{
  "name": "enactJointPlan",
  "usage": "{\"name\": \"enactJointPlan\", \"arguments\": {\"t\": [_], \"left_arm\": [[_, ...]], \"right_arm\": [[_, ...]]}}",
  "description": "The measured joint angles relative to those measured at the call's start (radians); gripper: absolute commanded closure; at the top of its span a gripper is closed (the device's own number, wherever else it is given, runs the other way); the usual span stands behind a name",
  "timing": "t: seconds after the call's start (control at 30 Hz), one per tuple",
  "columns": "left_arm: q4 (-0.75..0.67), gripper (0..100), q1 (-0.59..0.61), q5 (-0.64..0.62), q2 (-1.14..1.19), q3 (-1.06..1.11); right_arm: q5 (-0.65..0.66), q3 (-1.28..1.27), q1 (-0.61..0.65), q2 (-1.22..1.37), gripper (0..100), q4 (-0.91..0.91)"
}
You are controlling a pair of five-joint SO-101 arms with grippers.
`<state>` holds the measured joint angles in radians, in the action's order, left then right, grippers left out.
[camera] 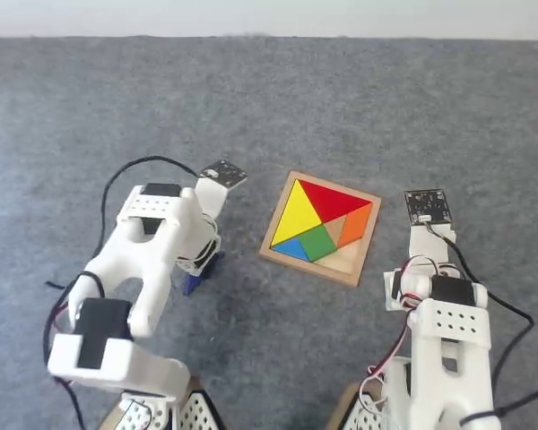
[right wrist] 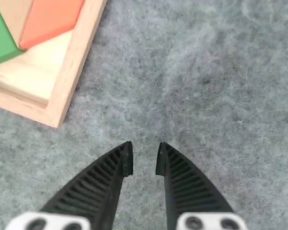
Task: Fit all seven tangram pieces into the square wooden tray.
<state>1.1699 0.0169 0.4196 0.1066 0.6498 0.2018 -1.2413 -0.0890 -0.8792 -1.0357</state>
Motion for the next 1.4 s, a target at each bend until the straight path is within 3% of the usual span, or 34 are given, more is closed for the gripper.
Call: {"name": "enactJointPlan", "arguments": {"t": [0.13,0.5,0.67,0.87,1.07,1.4], "left_arm": [[0.011,98,-0.032,-0.002,-0.029,0.018],[0.267,98,-0.221,-0.071,-0.259,-0.135],[0.272,98,-0.296,-0.107,-0.265,-0.192],[0.094,98,-0.43,-0.198,-0.25,-0.216],[-0.137,98,-0.526,-0.281,-0.054,-0.224],[-0.333,97,-0.609,-0.269,0.141,-0.249]], "right_arm": [[0.0,0.0,0.0,0.0,90.5,0.0],[0.0,0.0,0.002,0.0,90.5,0.0],[0.0,0.0,0.002,0.0,90.5,0.0],[0.0,0.0,-0.009,0.0,90.5,0.0],[0.0,0.023,-0.181,0.0,90.4,-0.018],[0.041,0.046,-0.244,0.0,90.5,-0.038]]}}
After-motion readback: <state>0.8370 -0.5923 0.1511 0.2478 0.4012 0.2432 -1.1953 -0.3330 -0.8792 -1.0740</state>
